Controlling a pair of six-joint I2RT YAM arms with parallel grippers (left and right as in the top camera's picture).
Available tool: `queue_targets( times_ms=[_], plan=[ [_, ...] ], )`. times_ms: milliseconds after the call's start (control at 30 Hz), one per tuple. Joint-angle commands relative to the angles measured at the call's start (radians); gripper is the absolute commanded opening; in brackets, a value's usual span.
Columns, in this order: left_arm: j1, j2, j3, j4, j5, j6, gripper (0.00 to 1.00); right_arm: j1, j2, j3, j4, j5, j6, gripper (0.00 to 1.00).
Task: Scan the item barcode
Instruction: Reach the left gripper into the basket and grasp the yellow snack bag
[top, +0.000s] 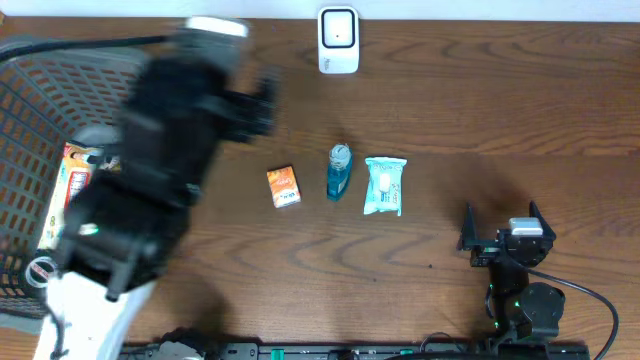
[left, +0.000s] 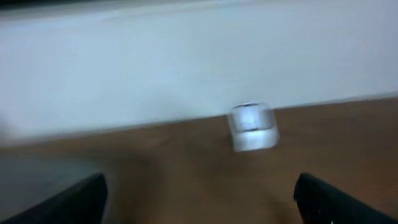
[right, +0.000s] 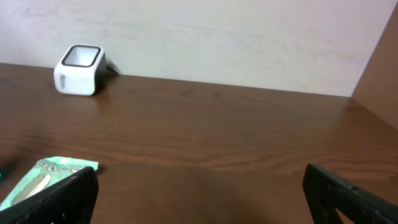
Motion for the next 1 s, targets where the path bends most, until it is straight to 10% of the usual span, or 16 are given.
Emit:
queue_targets(
  times_ms=[0,367,967],
  plan=[
    [0.256,-0.020,0.000,-0.096,-0.026,-0.174,0.95,0.002,-0.005,-0.001,-0.004,0.005,0.011,0.99],
    [0.771,0.059,-0.117,-0.162,-0.008,-0.198,0.95,0.002,-0.005,-0.001,-0.004,0.005,0.011,0.99],
    [0.861,0.519,-0.295,-0.008,0.138,0.110,0.96,0.002,-0.005,-0.001,-0.004,0.005,0.011,0.99]
  ],
)
